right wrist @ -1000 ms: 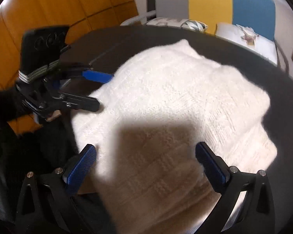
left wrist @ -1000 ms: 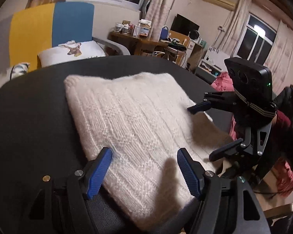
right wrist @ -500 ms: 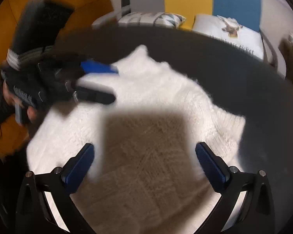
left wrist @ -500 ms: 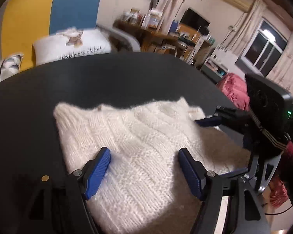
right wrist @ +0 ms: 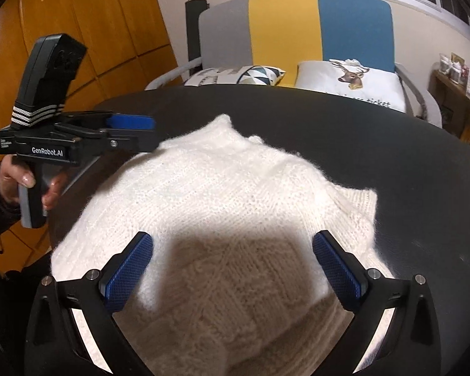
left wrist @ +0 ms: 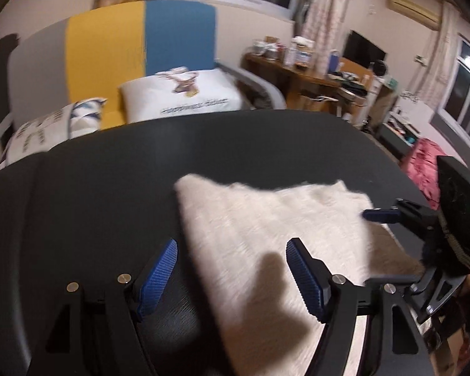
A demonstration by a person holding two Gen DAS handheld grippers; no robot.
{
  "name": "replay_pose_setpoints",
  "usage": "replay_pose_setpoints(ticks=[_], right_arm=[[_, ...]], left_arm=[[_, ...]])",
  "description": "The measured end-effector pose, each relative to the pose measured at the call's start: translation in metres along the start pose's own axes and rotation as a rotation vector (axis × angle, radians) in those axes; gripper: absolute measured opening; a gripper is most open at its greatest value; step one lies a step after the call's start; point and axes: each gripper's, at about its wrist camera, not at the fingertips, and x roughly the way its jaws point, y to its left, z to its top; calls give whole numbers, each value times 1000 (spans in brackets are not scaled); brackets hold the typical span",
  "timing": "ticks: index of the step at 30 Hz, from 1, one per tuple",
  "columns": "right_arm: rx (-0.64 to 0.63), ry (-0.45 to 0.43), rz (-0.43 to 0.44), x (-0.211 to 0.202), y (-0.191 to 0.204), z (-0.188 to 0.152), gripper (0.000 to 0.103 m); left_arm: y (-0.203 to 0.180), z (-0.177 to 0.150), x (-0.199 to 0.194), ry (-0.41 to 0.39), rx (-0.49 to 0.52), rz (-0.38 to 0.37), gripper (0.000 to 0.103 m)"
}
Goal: Fold clothes
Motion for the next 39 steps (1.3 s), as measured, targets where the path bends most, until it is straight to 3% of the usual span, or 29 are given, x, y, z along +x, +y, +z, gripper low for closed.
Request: replay_pose_setpoints(ticks=[4, 11, 13, 16, 19, 23, 29, 30, 36, 39], right_arm=[[53, -7, -43, -7, 2, 0, 103], [270, -95, -16, -60, -12, -23, 103], [287, -48, -94, -67, -14, -33, 103], [233, 41, -292, -67, -2, -37, 103], [181, 59, -447, -64, 16, -30, 103], [95, 30, -520, -51, 38, -16, 103], [2, 28, -552, -30, 54, -9, 103], [18, 22, -520, -30, 52, -11, 103], [308, -64, -79, -65, 7, -39, 103], [420, -91, 39, -80, -22, -55, 103]], left_arm=[[12, -12, -9, 8, -43, 32, 74], [25, -42, -7, 68, -169, -61, 74], [26, -48, -4, 73, -184, -74, 74], [27, -51, -7, 60, -185, -27, 79], [30, -51, -11, 60, -210, -4, 78], [33, -56, -18, 62, -193, 52, 77], [35, -63, -24, 56, -187, 32, 77], [33, -64, -23, 58, -178, 20, 77], [43, -51, -9, 97, -266, -186, 77], [52, -45, 7, 138, -342, -265, 77]])
